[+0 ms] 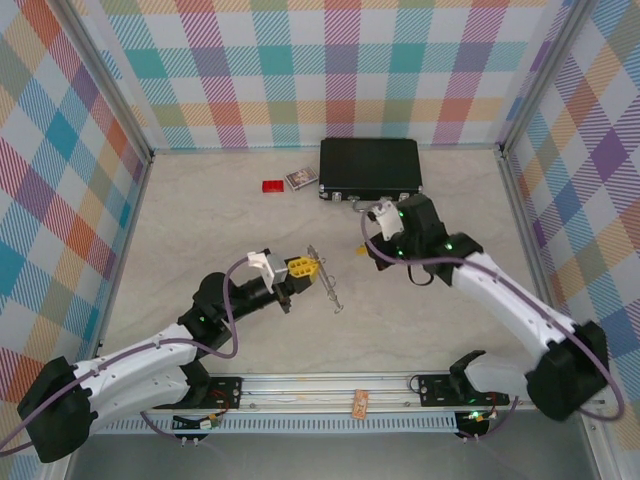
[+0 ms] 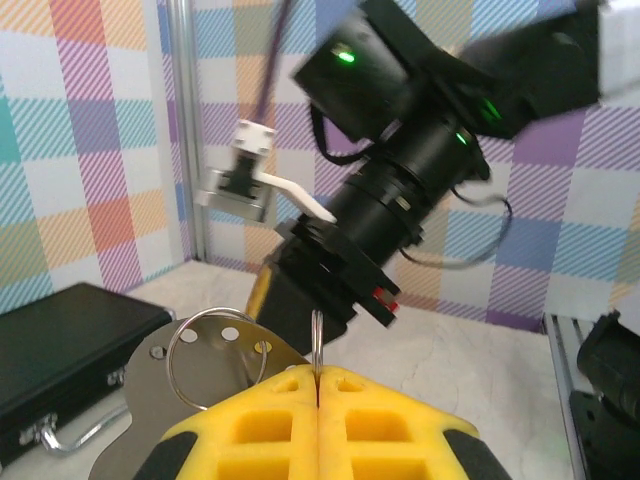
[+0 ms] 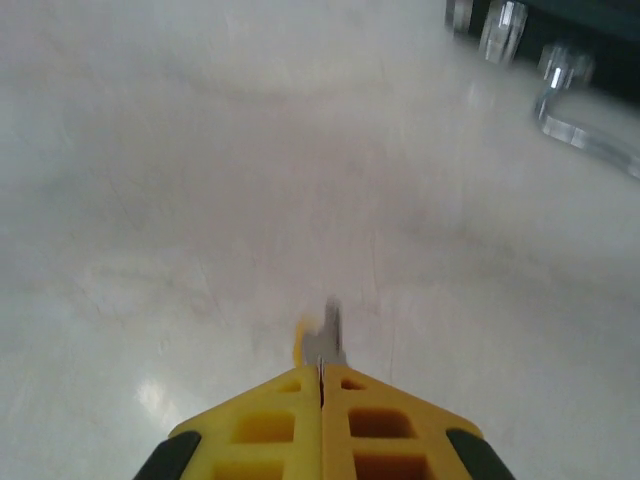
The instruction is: Put the keys on the keyring
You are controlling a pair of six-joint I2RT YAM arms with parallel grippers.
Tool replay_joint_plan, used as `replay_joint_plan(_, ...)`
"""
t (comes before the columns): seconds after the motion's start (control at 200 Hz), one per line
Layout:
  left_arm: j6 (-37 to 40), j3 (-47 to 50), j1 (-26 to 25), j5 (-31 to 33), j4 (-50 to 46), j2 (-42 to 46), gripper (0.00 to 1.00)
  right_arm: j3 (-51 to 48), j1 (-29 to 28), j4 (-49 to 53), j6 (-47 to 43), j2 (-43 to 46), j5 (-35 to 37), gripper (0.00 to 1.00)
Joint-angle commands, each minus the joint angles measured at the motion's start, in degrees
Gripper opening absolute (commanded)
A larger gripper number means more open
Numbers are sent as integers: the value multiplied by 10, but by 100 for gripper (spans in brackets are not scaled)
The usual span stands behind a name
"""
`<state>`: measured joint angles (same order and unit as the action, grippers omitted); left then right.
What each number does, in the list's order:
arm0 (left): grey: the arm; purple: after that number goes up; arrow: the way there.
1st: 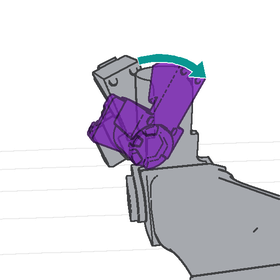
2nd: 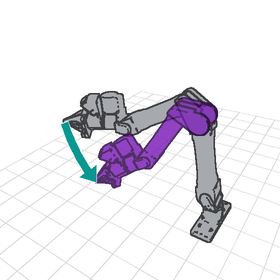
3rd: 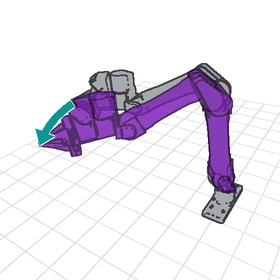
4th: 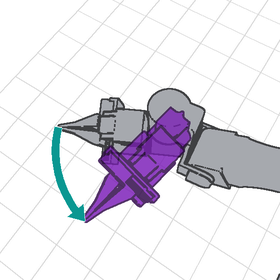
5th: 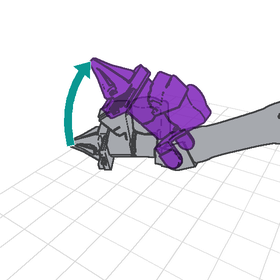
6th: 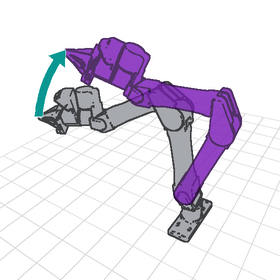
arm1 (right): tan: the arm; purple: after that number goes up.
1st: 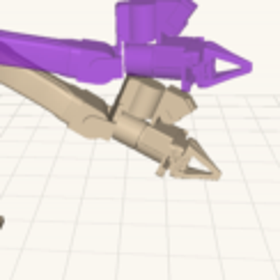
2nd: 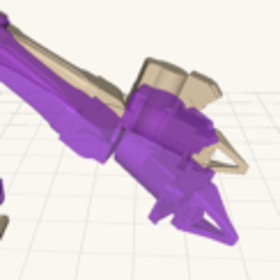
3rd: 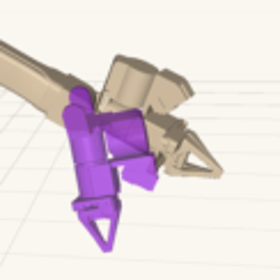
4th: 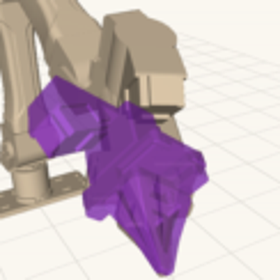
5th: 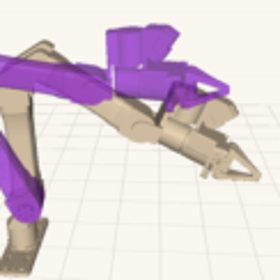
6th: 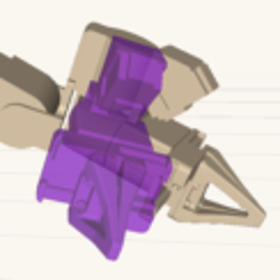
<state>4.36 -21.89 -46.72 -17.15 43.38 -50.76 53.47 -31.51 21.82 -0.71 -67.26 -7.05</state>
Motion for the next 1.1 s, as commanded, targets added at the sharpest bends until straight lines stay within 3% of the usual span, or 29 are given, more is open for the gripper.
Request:
replay_joint_plan(0.0, -7, -43, 6, -14, -3, -9, 0, -68, 2, -198, 2, 63, -1, 0)
replay_joint_plan(0.11, 0, -72, 6, -14, -23, -26, 0, -111, 3, -264, 4, 117, 9, 0)
replay_joint_plan(0.495, 83, -192, 6, -84, -168, -91, 0, -178, 3, -307, -43, 260, -14, 0)
replay_joint_plan(0.6, 103, -207, 6, -106, -183, -98, 0, -165, 2, -292, -44, 265, -50, 0)
replay_joint_plan(0.72, 134, -197, 5, -132, -169, -92, 0, -165, 2, -297, -118, 267, -143, 0)
replay_joint_plan(0.98, 164, -180, 5, -145, -161, -79, 0, -130, 2, -267, -170, 234, -234, 0)
replay_joint_plan(1.095, 180, -171, 5, -135, -151, -83, 0, -112, 2, -249, -189, 228, -237, 0)
